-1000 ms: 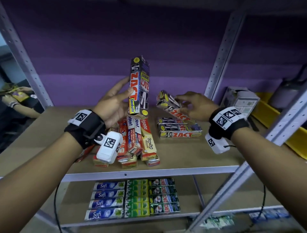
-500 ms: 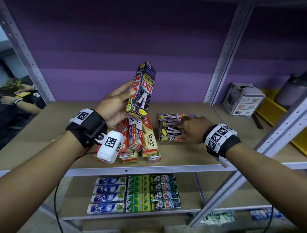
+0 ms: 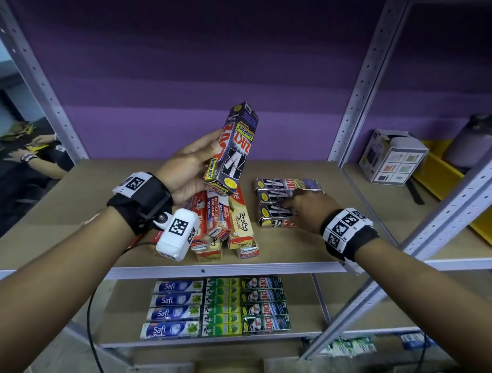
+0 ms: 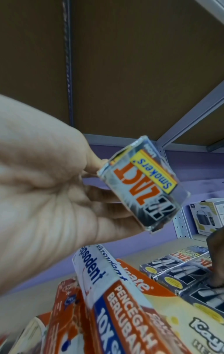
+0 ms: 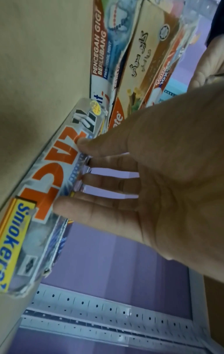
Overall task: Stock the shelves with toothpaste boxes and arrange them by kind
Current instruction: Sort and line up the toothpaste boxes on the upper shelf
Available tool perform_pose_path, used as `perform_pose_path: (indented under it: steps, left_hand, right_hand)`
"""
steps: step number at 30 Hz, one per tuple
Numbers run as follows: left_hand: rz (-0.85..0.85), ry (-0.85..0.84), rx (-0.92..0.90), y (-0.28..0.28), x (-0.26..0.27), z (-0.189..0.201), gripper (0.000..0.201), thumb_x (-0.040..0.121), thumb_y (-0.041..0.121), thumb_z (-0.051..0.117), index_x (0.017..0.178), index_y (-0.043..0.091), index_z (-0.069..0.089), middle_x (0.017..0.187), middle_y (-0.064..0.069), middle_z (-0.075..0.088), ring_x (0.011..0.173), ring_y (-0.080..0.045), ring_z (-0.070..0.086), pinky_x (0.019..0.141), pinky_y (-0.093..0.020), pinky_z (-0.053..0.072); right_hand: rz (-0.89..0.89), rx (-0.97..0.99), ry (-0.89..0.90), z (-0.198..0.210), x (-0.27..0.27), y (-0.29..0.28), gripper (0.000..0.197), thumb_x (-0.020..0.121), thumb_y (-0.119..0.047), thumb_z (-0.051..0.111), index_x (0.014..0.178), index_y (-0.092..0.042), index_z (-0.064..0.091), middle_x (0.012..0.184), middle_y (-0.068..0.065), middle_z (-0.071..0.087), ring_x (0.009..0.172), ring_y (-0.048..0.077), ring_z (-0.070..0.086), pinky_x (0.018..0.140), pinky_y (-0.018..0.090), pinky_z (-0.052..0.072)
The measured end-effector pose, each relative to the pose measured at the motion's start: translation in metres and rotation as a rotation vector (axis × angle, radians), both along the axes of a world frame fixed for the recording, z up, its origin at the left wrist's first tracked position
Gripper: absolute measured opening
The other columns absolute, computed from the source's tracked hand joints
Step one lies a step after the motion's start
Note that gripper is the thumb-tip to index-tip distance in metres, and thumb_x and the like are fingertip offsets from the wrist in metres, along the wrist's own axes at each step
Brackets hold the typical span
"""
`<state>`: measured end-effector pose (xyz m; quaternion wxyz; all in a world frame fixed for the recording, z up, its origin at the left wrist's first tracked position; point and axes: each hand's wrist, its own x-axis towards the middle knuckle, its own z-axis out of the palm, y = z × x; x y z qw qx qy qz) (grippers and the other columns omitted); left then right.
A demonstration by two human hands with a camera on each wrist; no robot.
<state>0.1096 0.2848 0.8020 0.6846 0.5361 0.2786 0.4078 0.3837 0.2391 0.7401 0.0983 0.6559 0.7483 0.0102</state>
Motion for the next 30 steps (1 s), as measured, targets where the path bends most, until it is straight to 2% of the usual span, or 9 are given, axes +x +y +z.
perform_pose_path:
  steps: [5, 9, 12, 14, 17, 20, 25, 27, 30]
  left_hand:
    - [0.025, 0.04, -0.02, 0.002, 0.007, -0.008, 0.038, 0.102, 0.026, 0.047, 0.139, 0.028, 0.052, 0.127, -0.01, 0.065, 0.097, -0.023, 0.07, 0.07, -0.038, 0.06]
    - [-0.002, 0.118, 0.011, -0.001, 0.016, -0.014, 0.035, 0.102, 0.031, 0.046, 0.136, 0.03, 0.054, 0.127, -0.01, 0.065, 0.105, -0.034, 0.067, 0.086, -0.05, 0.054]
    - [-0.071, 0.136, 0.0, -0.006, 0.027, -0.014, 0.035, 0.102, 0.029, 0.045, 0.137, 0.026, 0.054, 0.126, -0.014, 0.065, 0.099, -0.034, 0.07, 0.073, -0.041, 0.061]
    - [-0.112, 0.139, -0.01, -0.009, 0.036, -0.014, 0.036, 0.102, 0.025, 0.045, 0.137, 0.022, 0.054, 0.126, -0.015, 0.065, 0.099, -0.031, 0.07, 0.071, -0.036, 0.06]
    - [-0.158, 0.182, -0.008, -0.011, 0.046, -0.016, 0.035, 0.102, 0.023, 0.046, 0.135, 0.02, 0.057, 0.129, -0.011, 0.064, 0.109, -0.027, 0.067, 0.08, -0.035, 0.06]
    - [-0.214, 0.219, -0.03, -0.013, 0.051, -0.021, 0.035, 0.099, 0.027, 0.051, 0.133, 0.023, 0.059, 0.13, -0.011, 0.064, 0.113, -0.032, 0.064, 0.084, -0.046, 0.058]
    - [-0.255, 0.327, -0.029, -0.015, 0.057, -0.027, 0.035, 0.095, 0.031, 0.059, 0.128, 0.021, 0.063, 0.127, -0.015, 0.065, 0.116, -0.04, 0.06, 0.091, -0.063, 0.049]
    - [-0.27, 0.41, 0.003, -0.017, 0.06, -0.028, 0.034, 0.094, 0.034, 0.06, 0.126, 0.025, 0.064, 0.124, -0.012, 0.067, 0.112, -0.037, 0.063, 0.094, -0.059, 0.049]
    - [-0.292, 0.495, 0.038, -0.021, 0.065, -0.028, 0.033, 0.089, 0.035, 0.066, 0.122, 0.029, 0.066, 0.117, -0.002, 0.071, 0.097, -0.017, 0.068, 0.078, -0.035, 0.059]
  right_hand:
    - [-0.003, 0.066, 0.083, 0.006, 0.012, 0.0, 0.033, 0.088, -0.04, 0.064, 0.121, -0.038, 0.058, 0.118, -0.003, 0.059, 0.105, 0.026, 0.062, 0.083, 0.036, 0.052]
    - [-0.021, 0.291, 0.295, 0.036, 0.021, -0.003, 0.077, 0.082, -0.044, 0.072, 0.144, -0.042, 0.025, 0.14, 0.001, 0.044, 0.108, 0.033, 0.061, 0.089, 0.045, 0.053]
    - [0.078, 0.428, 0.414, 0.061, 0.024, -0.007, 0.104, 0.073, -0.033, 0.082, 0.15, -0.047, 0.013, 0.142, 0.003, 0.034, 0.1, 0.033, 0.063, 0.082, 0.049, 0.056]
    - [0.138, 0.461, 0.415, 0.073, 0.026, -0.01, 0.11, 0.07, -0.028, 0.085, 0.15, -0.048, 0.013, 0.145, 0.0, 0.029, 0.108, 0.032, 0.06, 0.086, 0.048, 0.056]
    - [0.2, 0.469, 0.417, 0.082, 0.029, -0.015, 0.091, 0.072, -0.033, 0.082, 0.146, -0.045, 0.029, 0.144, -0.005, 0.03, 0.117, 0.025, 0.056, 0.09, 0.041, 0.055]
    - [0.26, 0.482, 0.349, 0.081, 0.035, -0.021, 0.062, 0.077, -0.035, 0.073, 0.133, -0.036, 0.049, 0.138, -0.007, 0.041, 0.108, 0.021, 0.06, 0.084, 0.036, 0.055]
    - [0.266, 0.416, 0.39, 0.064, 0.054, -0.033, 0.053, 0.076, -0.03, 0.078, 0.124, -0.032, 0.057, 0.118, -0.009, 0.054, 0.098, 0.015, 0.062, 0.081, 0.032, 0.053]
    - [0.249, 0.38, 0.402, 0.057, 0.061, -0.037, 0.053, 0.075, -0.031, 0.08, 0.124, -0.03, 0.061, 0.116, -0.005, 0.058, 0.098, 0.016, 0.062, 0.084, 0.035, 0.054]
    - [0.204, 0.317, 0.412, 0.047, 0.072, -0.043, 0.057, 0.074, -0.036, 0.084, 0.126, -0.025, 0.065, 0.114, 0.001, 0.063, 0.102, 0.017, 0.06, 0.09, 0.034, 0.052]
